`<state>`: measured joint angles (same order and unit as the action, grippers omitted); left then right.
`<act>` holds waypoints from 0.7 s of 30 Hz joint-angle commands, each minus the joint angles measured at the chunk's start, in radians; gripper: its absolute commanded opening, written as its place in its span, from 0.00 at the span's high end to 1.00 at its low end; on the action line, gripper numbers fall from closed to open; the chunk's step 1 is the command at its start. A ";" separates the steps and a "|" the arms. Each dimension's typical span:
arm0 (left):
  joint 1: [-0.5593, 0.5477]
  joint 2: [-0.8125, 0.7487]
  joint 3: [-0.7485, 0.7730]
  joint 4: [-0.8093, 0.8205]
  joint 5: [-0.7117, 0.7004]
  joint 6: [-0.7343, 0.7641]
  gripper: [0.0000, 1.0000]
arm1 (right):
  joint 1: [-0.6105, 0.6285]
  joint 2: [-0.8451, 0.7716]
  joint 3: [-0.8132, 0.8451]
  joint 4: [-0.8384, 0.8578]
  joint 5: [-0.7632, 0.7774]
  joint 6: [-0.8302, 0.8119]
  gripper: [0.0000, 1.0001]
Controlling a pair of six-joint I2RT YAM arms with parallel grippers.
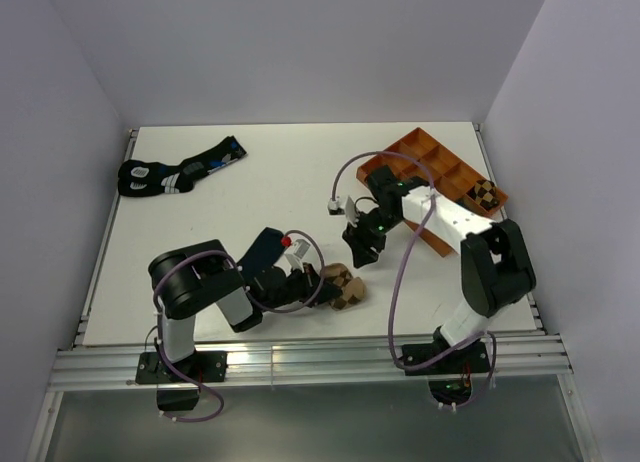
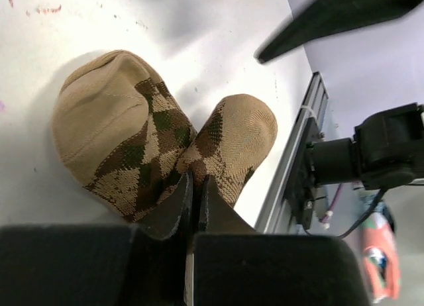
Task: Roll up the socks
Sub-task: Roll the sock at the center of the board.
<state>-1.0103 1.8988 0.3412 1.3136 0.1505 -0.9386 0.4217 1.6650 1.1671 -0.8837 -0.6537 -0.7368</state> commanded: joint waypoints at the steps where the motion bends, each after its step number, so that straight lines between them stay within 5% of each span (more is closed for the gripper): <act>1: -0.024 0.085 -0.073 -0.307 0.049 -0.049 1.00 | -0.009 -0.120 -0.076 0.063 -0.007 -0.084 0.42; 12: 0.018 0.155 -0.083 -0.303 0.170 -0.219 1.00 | -0.004 -0.448 -0.364 0.129 -0.044 -0.282 0.36; 21: 0.050 0.180 -0.065 -0.352 0.248 -0.261 1.00 | 0.098 -0.634 -0.550 0.245 0.000 -0.285 0.30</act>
<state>-0.9543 1.9942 0.3321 1.3758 0.3374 -1.2514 0.4786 1.0916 0.6518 -0.7246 -0.6651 -1.0119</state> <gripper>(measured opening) 0.038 0.691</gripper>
